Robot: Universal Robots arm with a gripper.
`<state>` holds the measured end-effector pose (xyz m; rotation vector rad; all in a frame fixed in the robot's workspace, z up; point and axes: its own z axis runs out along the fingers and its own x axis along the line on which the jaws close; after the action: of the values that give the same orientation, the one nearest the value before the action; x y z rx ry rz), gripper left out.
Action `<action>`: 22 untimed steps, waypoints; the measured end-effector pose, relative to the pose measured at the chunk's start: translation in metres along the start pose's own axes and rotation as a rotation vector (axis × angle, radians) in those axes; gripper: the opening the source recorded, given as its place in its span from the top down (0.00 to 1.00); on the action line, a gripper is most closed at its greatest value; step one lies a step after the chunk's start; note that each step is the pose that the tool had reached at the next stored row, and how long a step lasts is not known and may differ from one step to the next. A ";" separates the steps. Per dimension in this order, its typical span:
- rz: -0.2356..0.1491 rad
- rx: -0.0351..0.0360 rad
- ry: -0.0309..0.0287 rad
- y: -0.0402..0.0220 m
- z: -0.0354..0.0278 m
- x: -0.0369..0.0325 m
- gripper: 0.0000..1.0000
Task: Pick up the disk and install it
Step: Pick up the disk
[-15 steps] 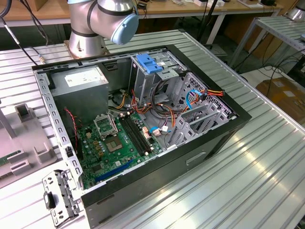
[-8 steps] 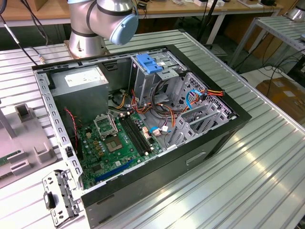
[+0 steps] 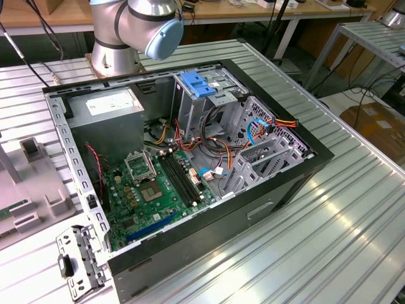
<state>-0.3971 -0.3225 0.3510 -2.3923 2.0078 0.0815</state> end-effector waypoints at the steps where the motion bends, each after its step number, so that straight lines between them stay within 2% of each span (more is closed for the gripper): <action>1: -0.002 0.0005 -0.0030 0.0004 0.0009 -0.0006 0.52; 3: -0.003 0.0011 -0.0066 0.0013 0.0022 -0.0017 0.52; 4: -0.003 0.0018 -0.0108 0.0033 0.0038 -0.0040 0.52; 10: -0.004 0.0038 -0.0221 0.0081 0.0085 -0.0115 0.52; 13: -0.004 0.0046 -0.0260 0.0098 0.0106 -0.0147 0.52; 19: -0.004 0.0049 -0.0280 0.0145 0.0171 -0.0183 0.52; 21: -0.004 0.0050 -0.0281 0.0148 0.0225 -0.0182 0.52; 22: -0.004 0.0049 -0.0280 0.0170 0.0294 -0.0183 0.52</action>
<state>-0.4178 -0.3061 0.3229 -2.3782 1.9893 0.1093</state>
